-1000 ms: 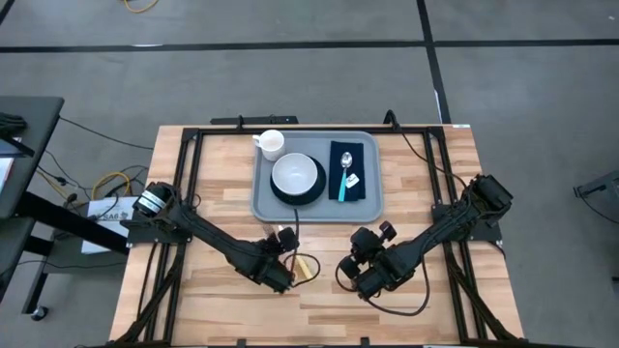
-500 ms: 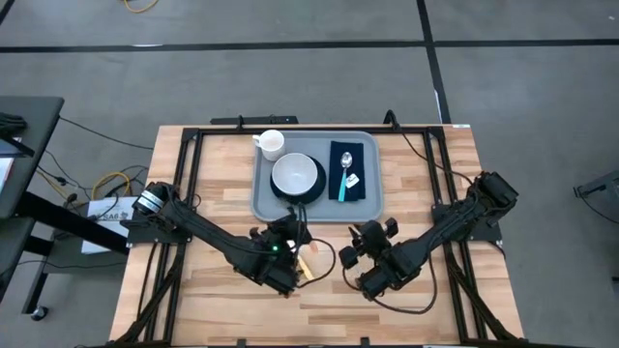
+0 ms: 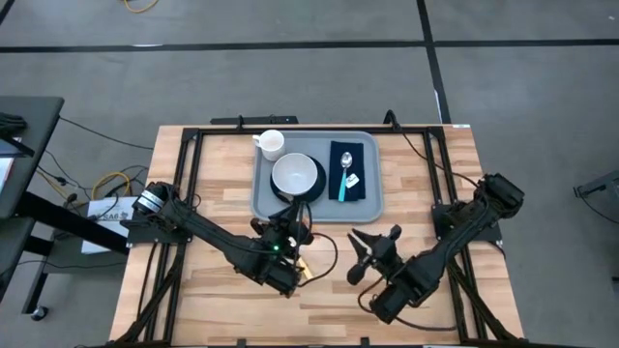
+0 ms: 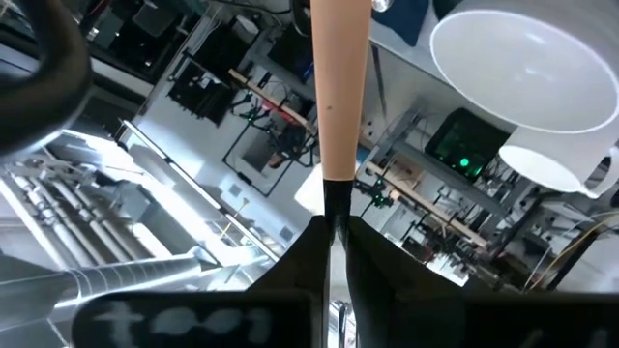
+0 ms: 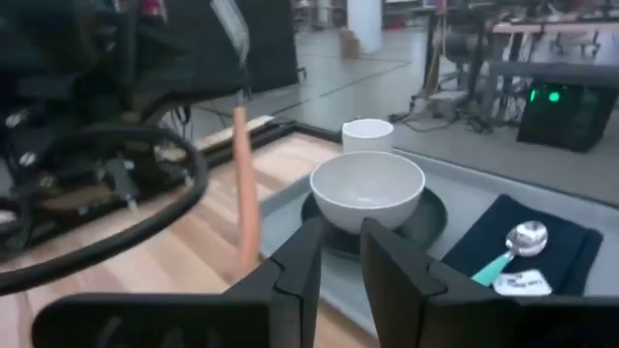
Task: Set up tray
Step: Put the orange fork to the left of the blue spoon on the black napkin
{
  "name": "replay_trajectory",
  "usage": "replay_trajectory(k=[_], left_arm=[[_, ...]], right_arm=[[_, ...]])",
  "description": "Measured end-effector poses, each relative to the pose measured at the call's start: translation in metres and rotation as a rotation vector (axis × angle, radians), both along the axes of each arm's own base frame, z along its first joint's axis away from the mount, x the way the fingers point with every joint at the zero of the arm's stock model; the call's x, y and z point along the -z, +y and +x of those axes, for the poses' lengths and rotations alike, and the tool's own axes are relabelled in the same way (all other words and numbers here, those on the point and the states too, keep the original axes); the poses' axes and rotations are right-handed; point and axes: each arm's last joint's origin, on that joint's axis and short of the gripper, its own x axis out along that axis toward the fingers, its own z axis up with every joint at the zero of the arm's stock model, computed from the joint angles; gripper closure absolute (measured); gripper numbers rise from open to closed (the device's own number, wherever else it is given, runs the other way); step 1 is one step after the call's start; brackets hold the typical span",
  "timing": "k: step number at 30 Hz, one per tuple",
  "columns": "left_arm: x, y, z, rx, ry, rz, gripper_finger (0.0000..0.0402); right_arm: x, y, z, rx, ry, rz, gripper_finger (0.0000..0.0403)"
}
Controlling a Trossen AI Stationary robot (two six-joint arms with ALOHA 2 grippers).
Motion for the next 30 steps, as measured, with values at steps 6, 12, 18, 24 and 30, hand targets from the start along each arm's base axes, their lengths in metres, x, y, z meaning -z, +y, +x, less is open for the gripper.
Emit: replay_trajectory(k=[6,12,18,24,30], left_arm=[[-0.001,0.0,0.0,-0.001,-0.004,0.043,0.0395],[-0.001,-0.001,0.0,0.001,-0.008,0.049,0.0395],[-0.002,-0.007,-0.003,0.019,-0.009,0.049,0.0395],[-0.002,-0.013,-0.006,0.036,-0.01,0.049,0.0395],[-0.002,-0.014,-0.006,0.04,-0.011,0.049,0.0394]], right_arm=[[-0.008,0.008,0.019,-0.147,0.202,-0.004,0.0335],[-0.012,0.011,0.034,-0.288,0.285,-0.01,0.0326],[-0.011,0.0,0.04,-0.273,0.336,-0.051,0.0271],[-0.009,-0.021,0.055,-0.312,0.441,-0.052,0.0195],[-0.009,-0.045,0.072,-0.328,0.458,0.016,0.0158]])
